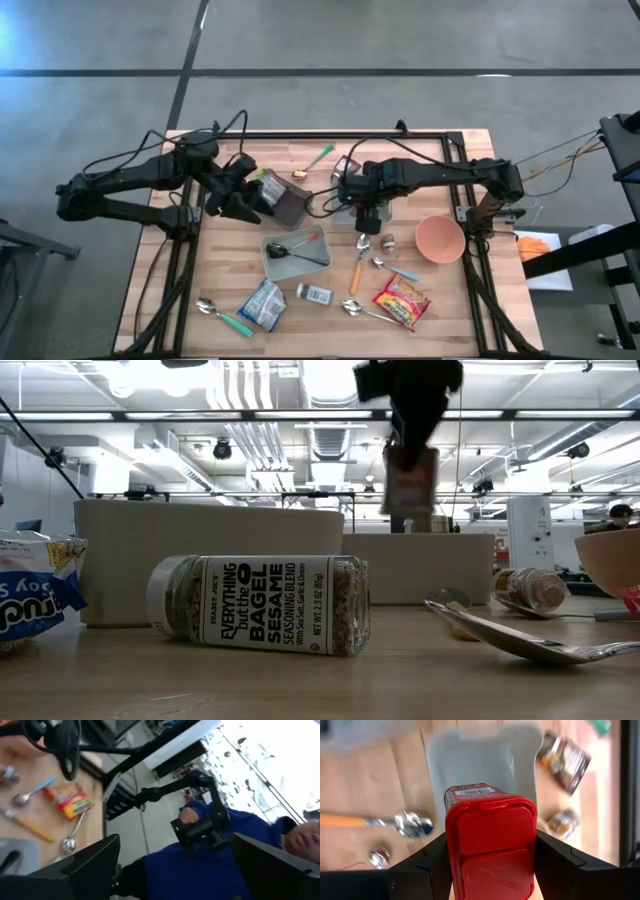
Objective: Pick & Place Food Item
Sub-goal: Put the red seasoning can into the top gray bin
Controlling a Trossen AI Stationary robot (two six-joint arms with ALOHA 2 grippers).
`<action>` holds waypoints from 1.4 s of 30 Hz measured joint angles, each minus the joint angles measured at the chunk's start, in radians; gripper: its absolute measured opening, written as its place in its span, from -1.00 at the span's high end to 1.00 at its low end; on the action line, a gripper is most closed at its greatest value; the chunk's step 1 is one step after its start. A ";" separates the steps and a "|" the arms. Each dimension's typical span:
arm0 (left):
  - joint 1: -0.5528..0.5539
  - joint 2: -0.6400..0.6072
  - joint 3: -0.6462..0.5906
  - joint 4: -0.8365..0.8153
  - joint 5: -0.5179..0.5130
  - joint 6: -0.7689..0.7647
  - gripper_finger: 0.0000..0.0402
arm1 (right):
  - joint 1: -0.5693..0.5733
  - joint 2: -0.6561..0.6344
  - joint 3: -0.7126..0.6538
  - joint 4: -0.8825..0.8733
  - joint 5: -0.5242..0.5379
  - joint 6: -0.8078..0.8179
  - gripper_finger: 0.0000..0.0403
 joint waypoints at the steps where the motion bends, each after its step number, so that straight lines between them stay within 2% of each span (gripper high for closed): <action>1: 0.000 0.000 0.000 -0.008 -0.011 0.003 -0.89 | -0.002 -0.001 -0.025 0.000 0.000 0.000 -0.04; 6: 0.000 -0.001 0.000 -0.052 -0.018 0.024 -0.89 | 0.000 -0.002 -0.126 0.006 0.071 0.000 -0.04; 15: 0.000 0.000 0.000 -0.061 -0.026 0.026 -0.89 | 0.011 -0.007 -0.245 0.114 0.086 0.023 -0.04; 28: 0.000 0.000 0.000 -0.075 -0.026 0.026 -0.89 | 0.015 -0.015 -0.288 0.135 0.102 0.033 -0.04; 42: 0.000 0.001 0.000 -0.105 -0.037 0.045 -0.89 | 0.037 -0.032 -0.303 0.071 0.120 0.101 -0.04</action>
